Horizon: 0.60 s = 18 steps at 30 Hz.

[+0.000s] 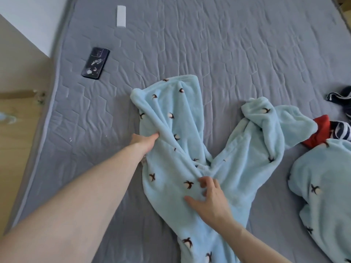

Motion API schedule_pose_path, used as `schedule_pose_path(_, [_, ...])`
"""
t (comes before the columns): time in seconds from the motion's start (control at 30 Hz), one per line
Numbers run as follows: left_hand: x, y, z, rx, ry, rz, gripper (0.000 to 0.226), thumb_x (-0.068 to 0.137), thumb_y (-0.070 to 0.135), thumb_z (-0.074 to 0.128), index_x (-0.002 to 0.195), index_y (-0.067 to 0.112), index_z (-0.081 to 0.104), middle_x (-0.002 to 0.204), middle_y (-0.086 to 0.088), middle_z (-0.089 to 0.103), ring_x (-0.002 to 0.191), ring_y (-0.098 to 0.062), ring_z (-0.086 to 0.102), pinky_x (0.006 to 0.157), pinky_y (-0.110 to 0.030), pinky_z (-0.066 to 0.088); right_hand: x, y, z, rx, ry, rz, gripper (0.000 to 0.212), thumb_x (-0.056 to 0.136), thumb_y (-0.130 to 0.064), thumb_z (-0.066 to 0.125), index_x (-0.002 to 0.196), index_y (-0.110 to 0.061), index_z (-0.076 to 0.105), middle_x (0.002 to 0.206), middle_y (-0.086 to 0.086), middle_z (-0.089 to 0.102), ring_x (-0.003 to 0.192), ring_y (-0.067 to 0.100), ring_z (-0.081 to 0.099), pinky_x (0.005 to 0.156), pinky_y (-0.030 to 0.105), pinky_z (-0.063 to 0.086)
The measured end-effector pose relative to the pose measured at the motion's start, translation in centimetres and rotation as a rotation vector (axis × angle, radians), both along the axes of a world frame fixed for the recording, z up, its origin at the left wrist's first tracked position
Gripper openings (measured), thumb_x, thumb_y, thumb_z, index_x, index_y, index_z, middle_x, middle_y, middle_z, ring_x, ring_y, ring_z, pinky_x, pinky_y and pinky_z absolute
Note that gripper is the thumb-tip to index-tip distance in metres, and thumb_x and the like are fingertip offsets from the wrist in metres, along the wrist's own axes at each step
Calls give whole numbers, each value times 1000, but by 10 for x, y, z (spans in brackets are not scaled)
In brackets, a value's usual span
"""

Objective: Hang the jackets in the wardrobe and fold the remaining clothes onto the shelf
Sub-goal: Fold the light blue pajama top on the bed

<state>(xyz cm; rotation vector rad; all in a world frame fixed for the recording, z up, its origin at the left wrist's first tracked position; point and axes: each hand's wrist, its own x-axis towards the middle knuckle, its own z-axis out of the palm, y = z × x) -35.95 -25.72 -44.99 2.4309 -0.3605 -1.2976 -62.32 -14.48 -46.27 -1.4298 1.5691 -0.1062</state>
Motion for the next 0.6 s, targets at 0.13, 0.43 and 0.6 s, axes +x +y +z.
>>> schedule_pose_path(0.13, [-5, 17, -10, -109, 122, 133, 64, 74, 44, 88, 121, 12, 58, 120, -9, 68, 100, -28, 67, 90, -40, 56, 4, 3, -10, 25, 49, 75, 70, 65, -67, 71, 123, -41, 42, 114, -20, 42, 108, 8, 50, 89, 25, 47])
schedule_pose_path(0.43, [-51, -20, 61, -833, -642, -187, 41, 71, 4, 63, 99, 31, 49, 96, 16, 57, 92, -18, 58, 72, -30, 41, -12, 9, 16, 15, -60, -26, 39, 73, -60, 66, 105, -47, 46, 108, -25, 48, 99, -10, 52, 69, 10, 42])
schedule_pose_path(0.6, [-126, -48, 51, -550, -482, -940, 63, 77, 20, 71, 136, 19, 50, 138, 0, 47, 128, -23, 45, 95, -37, 47, -34, 18, 16, 48, -36, -44, 31, 82, -50, 70, 100, -47, 45, 108, -21, 50, 96, -3, 55, 80, 19, 49])
